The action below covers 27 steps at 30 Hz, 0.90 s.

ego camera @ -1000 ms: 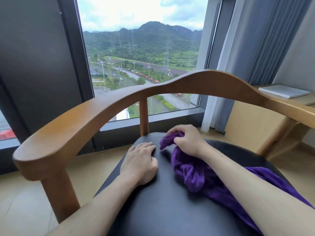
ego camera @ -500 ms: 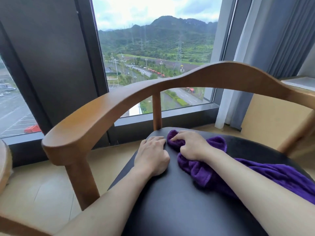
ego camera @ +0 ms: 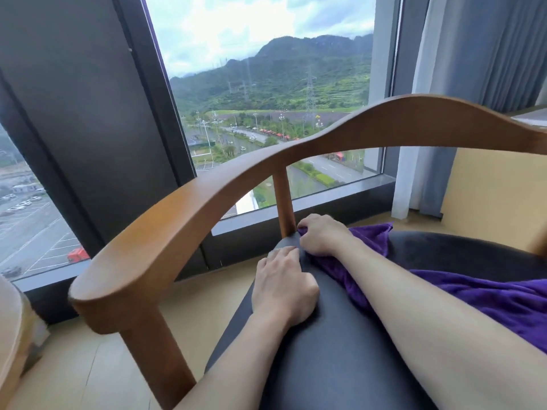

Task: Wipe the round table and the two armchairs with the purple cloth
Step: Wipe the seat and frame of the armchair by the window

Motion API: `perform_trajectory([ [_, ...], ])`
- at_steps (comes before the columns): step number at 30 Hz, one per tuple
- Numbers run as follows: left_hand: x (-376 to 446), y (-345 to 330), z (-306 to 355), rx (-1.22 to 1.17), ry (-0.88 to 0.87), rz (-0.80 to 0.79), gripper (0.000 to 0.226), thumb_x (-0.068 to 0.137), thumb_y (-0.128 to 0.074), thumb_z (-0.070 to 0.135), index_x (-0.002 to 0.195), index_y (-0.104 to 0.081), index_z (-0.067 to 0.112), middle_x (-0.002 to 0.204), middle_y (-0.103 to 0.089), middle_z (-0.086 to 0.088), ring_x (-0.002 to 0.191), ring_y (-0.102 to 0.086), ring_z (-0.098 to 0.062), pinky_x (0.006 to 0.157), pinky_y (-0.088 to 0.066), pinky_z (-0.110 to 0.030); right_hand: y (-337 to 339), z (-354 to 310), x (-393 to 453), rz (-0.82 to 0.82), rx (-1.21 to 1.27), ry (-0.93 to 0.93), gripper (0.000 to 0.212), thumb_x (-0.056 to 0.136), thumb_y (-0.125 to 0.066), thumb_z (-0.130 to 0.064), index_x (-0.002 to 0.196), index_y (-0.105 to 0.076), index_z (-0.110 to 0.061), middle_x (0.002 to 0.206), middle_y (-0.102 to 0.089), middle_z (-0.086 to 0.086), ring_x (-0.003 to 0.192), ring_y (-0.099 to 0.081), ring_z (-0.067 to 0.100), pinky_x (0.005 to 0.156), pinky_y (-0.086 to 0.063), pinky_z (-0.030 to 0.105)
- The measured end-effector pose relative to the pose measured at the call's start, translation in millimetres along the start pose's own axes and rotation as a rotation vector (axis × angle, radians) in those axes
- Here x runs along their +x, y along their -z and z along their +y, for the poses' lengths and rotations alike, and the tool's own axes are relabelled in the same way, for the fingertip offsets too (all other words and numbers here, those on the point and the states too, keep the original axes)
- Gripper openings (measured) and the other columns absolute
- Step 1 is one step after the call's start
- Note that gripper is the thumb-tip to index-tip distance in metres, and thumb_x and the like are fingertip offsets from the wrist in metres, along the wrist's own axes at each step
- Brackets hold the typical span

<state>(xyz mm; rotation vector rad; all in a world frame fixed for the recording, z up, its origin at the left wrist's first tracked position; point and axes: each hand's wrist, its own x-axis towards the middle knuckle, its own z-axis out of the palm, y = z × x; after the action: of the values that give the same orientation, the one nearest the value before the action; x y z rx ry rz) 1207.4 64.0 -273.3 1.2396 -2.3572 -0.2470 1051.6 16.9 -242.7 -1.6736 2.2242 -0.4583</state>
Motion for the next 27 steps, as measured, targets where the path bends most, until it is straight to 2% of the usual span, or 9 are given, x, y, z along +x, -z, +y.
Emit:
perform_trajectory([
  [4,-3,3,3,-0.004,0.019,-0.016,0.053,0.071,-0.034,0.03,0.12,-0.054,0.023,0.132,-0.056,0.004,0.125,-0.043,-0.016,0.105,-0.029,-0.03,8,7,-9,0.024,0.1,0.078,0.048,0.076,-0.047,-0.022,0.114,-0.071,-0.037,0.133,-0.061,-0.007,0.122,-0.054,0.019,0.102,-0.046,0.033],
  [9,-7,9,8,-0.009,0.02,-0.029,0.056,0.073,-0.035,0.029,0.126,-0.053,0.025,0.135,-0.055,0.005,0.127,-0.042,-0.015,0.108,-0.028,-0.03,6,19,-36,0.244,0.368,0.138,0.041,0.053,-0.037,-0.018,0.064,-0.073,-0.036,0.081,-0.072,-0.014,0.088,-0.065,0.011,0.079,-0.05,0.025],
  [11,-8,10,9,-0.002,0.019,-0.031,0.056,0.074,-0.035,0.028,0.127,-0.052,0.023,0.138,-0.054,0.004,0.129,-0.042,-0.016,0.109,-0.028,-0.03,10,24,-34,0.33,0.413,0.11,0.036,0.057,-0.043,-0.018,0.07,-0.073,-0.032,0.082,-0.072,-0.012,0.088,-0.065,0.013,0.079,-0.051,0.026],
  [13,-7,12,10,-0.006,0.02,-0.036,0.057,0.075,-0.035,0.028,0.129,-0.052,0.021,0.14,-0.052,0.004,0.131,-0.04,-0.016,0.111,-0.027,-0.03,15,26,-21,0.415,0.417,0.048,0.033,0.069,-0.052,-0.013,0.095,-0.068,-0.025,0.105,-0.065,-0.003,0.1,-0.059,0.018,0.085,-0.046,0.027],
  [16,-6,9,8,-0.005,0.018,-0.046,0.062,0.075,-0.033,0.029,0.135,-0.048,0.022,0.143,-0.049,0.005,0.133,-0.037,-0.016,0.112,-0.025,-0.03,16,18,2,0.257,0.294,-0.066,0.052,0.074,-0.055,-0.013,0.126,-0.05,-0.013,0.134,-0.044,0.01,0.123,-0.045,0.028,0.103,-0.041,0.036],
  [18,-4,6,5,-0.003,0.011,-0.042,0.065,0.075,-0.032,0.03,0.139,-0.044,0.023,0.144,-0.048,0.006,0.134,-0.035,-0.015,0.113,-0.023,-0.03,12,7,8,0.055,0.092,-0.092,0.055,0.071,-0.05,-0.026,0.125,-0.053,-0.017,0.135,-0.049,0.007,0.123,-0.048,0.03,0.103,-0.044,0.041],
  [20,-3,5,3,-0.006,0.01,-0.032,0.068,0.075,-0.032,0.03,0.142,-0.042,0.023,0.145,-0.047,0.006,0.136,-0.035,-0.014,0.114,-0.022,-0.03,9,3,9,-0.03,-0.015,-0.082,0.052,0.066,-0.045,-0.033,0.116,-0.06,-0.027,0.126,-0.059,0.001,0.112,-0.055,0.026,0.098,-0.048,0.043],
  [24,-3,11,6,-0.008,0.015,-0.107,0.064,0.082,-0.034,0.028,0.145,-0.038,0.021,0.153,-0.039,0.004,0.142,-0.029,-0.013,0.119,-0.018,-0.028,14,11,4,0.036,0.085,-0.052,0.049,0.065,-0.047,-0.031,0.11,-0.066,-0.034,0.119,-0.065,-0.005,0.104,-0.058,0.02,0.094,-0.049,0.037],
  [27,-9,22,4,0.071,-0.042,-0.253,0.057,0.095,-0.032,0.03,0.151,-0.031,0.019,0.164,-0.019,0.0,0.15,-0.012,-0.014,0.123,-0.009,-0.032,14,13,-1,0.075,0.129,-0.036,0.044,0.064,-0.048,-0.029,0.102,-0.068,-0.035,0.114,-0.067,-0.005,0.099,-0.058,0.019,0.087,-0.048,0.033],
])
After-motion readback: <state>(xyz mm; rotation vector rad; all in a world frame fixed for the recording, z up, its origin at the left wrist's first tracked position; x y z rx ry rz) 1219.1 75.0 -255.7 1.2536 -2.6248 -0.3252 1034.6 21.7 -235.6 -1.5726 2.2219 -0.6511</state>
